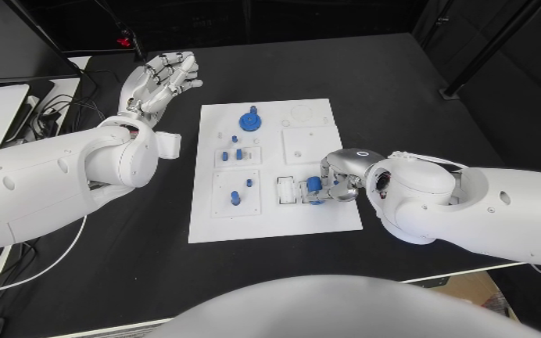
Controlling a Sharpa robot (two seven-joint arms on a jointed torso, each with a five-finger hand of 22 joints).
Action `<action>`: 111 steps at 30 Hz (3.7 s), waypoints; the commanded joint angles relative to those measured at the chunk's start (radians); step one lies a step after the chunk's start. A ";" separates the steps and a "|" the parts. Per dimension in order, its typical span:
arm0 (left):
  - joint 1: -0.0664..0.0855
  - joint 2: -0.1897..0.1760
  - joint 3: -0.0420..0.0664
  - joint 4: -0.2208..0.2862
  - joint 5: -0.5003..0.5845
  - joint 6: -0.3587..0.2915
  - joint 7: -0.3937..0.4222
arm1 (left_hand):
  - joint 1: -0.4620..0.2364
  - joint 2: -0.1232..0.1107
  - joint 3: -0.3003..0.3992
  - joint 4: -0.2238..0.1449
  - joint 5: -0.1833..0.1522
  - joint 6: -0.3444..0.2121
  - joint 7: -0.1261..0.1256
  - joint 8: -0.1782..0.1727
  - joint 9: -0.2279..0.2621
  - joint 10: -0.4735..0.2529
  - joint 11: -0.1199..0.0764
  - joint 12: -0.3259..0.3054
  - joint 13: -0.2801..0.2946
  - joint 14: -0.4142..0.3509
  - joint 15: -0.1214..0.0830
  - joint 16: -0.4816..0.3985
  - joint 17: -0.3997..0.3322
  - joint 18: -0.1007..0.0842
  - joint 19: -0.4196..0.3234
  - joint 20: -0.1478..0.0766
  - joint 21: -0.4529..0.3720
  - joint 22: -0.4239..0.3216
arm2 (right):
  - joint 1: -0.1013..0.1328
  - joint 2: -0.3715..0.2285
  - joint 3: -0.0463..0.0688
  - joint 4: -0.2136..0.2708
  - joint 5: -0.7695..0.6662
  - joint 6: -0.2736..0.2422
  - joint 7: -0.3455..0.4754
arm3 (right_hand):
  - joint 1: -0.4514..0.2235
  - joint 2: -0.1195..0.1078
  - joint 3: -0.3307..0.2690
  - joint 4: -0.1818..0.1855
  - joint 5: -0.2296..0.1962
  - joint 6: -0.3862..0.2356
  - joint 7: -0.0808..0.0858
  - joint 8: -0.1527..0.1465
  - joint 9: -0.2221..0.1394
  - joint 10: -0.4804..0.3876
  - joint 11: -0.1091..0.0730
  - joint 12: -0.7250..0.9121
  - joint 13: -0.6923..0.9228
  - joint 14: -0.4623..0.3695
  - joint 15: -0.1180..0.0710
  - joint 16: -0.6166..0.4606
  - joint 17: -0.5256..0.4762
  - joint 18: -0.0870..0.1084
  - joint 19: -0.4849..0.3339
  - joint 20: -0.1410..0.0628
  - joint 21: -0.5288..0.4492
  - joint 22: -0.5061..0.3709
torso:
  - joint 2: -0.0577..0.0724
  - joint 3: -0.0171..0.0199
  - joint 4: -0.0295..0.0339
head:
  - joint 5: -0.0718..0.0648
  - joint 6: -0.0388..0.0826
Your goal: Assemble the parts on the task board
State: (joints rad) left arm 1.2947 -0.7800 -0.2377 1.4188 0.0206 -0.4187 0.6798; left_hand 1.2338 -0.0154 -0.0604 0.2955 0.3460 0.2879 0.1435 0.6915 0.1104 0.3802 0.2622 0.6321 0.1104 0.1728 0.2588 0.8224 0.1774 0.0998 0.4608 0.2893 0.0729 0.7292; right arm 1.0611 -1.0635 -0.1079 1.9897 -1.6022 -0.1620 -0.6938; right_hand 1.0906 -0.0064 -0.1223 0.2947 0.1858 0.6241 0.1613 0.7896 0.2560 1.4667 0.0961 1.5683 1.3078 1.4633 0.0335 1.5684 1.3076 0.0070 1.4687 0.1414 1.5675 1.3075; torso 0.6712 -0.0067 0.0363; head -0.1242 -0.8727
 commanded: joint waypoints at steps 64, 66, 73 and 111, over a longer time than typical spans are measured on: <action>-0.007 0.006 0.001 -0.013 0.000 0.014 0.093 | 0.002 0.010 -0.001 -0.003 0.007 -0.007 0.153 0.006 -0.004 -0.002 0.000 0.009 -0.004 -0.009 0.000 0.007 -0.006 -0.011 -0.003 0.000 0.007 -0.001 | -0.034 -0.088 0.001 0.055 0.811 -0.522 0.389 | 0.326 0.092 0.128 -0.005 0.253 0.170 -0.007 -0.233 -0.149 0.104 -0.007 0.003 0.263 0.108 -0.014 0.002 0.263 -0.001 0.088 -0.011 -0.012 0.256 | 0.000 -0.0013 0.0018 | 0.006 0.000; -0.007 0.008 0.001 -0.014 0.000 0.014 0.093 | 0.002 0.010 -0.001 -0.003 0.007 -0.007 0.153 0.006 -0.004 -0.002 0.000 0.009 -0.004 -0.009 0.000 0.007 -0.006 -0.011 -0.003 0.000 0.007 -0.001 | -0.034 -0.082 0.002 0.056 0.786 -0.507 0.397 | 0.319 0.083 0.116 -0.006 0.232 0.185 -0.011 -0.238 -0.151 0.104 -0.011 0.003 0.263 0.108 -0.016 0.002 0.263 -0.001 0.086 -0.014 -0.015 0.255 | 0.000 -0.0012 0.0009 | 0.011 0.000; -0.007 0.011 0.001 -0.018 0.000 0.014 0.092 | 0.003 0.012 -0.001 -0.003 0.009 -0.007 0.153 0.007 -0.005 -0.002 0.000 0.011 -0.005 -0.010 0.000 0.009 -0.007 -0.011 -0.003 0.000 0.007 -0.001 | -0.033 -0.040 0.002 0.034 0.681 -0.438 0.312 | 0.228 0.102 0.065 -0.002 0.113 0.204 -0.011 -0.256 -0.159 0.104 -0.011 0.003 0.263 0.108 -0.019 0.002 0.263 0.002 0.080 -0.018 -0.022 0.251 | 0.000 0.0000 0.0026 | 0.022 0.000; -0.011 0.010 0.001 -0.019 0.000 0.018 0.091 | 0.005 0.016 -0.001 -0.003 0.011 -0.008 0.153 0.009 -0.006 -0.003 0.000 0.013 -0.007 -0.011 0.000 0.011 -0.010 -0.011 -0.004 0.000 0.007 -0.001 | -0.034 0.089 0.001 -0.035 0.302 -0.295 0.097 | 0.198 0.138 0.030 -0.001 0.119 0.225 -0.016 -0.287 -0.169 0.104 -0.017 0.003 0.263 0.108 -0.020 0.002 0.263 0.003 0.076 -0.019 -0.027 0.249 | 0.000 -0.0002 -0.0001 | 0.026 0.000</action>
State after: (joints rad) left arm 1.2828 -0.7705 -0.2377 1.3989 0.0207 -0.4119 0.6798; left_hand 1.2376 -0.0116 -0.0604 0.2955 0.3536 0.2880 0.1435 0.6953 0.1052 0.3802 0.2622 0.6420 0.1045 0.1665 0.2596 0.8303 0.1685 0.0998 0.4608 0.2893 0.0730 0.7296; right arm 1.0260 -0.9751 -0.1072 1.9505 -1.2446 -0.4728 -0.5787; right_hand 1.2998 0.1351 -0.0882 0.2938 0.3016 0.8020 0.1869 0.5046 0.0883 1.4632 0.0855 1.5683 1.3076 1.4632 0.0193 1.5683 1.3076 0.0074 1.4649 0.1304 1.5445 1.3074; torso 0.6716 -0.0064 0.0372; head -0.0985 -0.8727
